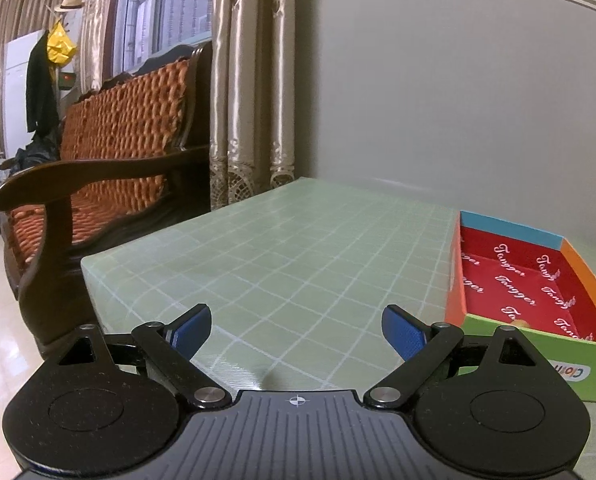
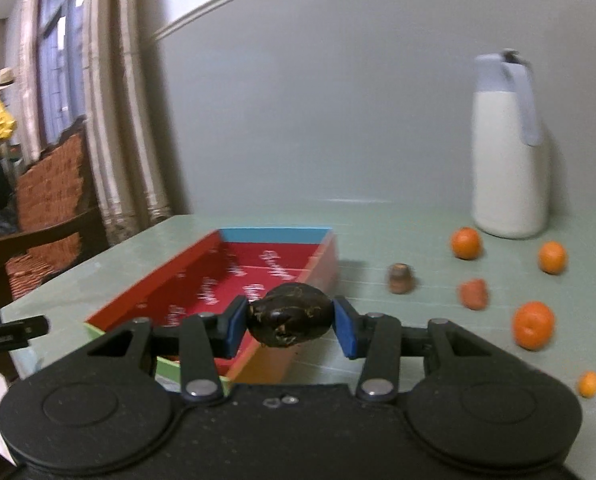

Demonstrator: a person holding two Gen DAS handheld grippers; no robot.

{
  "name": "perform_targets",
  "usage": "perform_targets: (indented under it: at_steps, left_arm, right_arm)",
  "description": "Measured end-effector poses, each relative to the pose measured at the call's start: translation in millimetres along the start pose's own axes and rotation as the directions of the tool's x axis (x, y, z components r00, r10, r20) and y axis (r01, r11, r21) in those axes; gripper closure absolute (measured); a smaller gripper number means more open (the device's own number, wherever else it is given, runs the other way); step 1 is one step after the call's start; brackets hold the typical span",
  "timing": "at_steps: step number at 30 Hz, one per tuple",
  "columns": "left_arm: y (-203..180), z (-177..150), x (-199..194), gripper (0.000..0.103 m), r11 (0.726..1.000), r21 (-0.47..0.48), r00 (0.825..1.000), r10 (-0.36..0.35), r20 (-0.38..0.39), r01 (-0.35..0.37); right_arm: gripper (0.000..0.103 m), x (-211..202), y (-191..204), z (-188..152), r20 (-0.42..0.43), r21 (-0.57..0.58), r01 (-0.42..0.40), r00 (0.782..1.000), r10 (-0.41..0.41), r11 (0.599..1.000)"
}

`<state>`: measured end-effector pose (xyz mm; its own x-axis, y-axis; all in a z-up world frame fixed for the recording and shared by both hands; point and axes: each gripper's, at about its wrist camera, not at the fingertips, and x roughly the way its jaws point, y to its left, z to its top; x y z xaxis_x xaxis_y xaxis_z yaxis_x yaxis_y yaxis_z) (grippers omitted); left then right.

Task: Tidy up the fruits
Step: 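Carry the dark brown fruit over the red box and open the right gripper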

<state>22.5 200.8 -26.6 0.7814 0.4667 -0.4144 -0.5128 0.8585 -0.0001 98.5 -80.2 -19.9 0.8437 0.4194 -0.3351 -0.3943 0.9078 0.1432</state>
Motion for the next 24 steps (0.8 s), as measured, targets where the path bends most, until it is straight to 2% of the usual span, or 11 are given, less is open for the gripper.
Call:
perform_targets:
  at_steps: [4, 12, 24]
  left_arm:
    - [4, 0, 1, 0.011, 1.000, 0.002, 1.000, 0.006, 0.001, -0.006]
    - [1, 0, 3, 0.011, 1.000, 0.015, 1.000, 0.009, -0.002, -0.009]
    - [-3, -1, 2, 0.011, 0.999, 0.039, 1.000, 0.005, -0.002, -0.005]
  right_arm:
    - [0.059, 10, 20, -1, -0.004, -0.063, -0.030, 1.000, 0.030, 0.998]
    - [0.059, 21, 38, -12, -0.020, -0.133, -0.021, 1.000, 0.018, 0.991]
    - [0.054, 17, 30, -11, -0.010, -0.088, -0.042, 0.999, 0.041, 0.995]
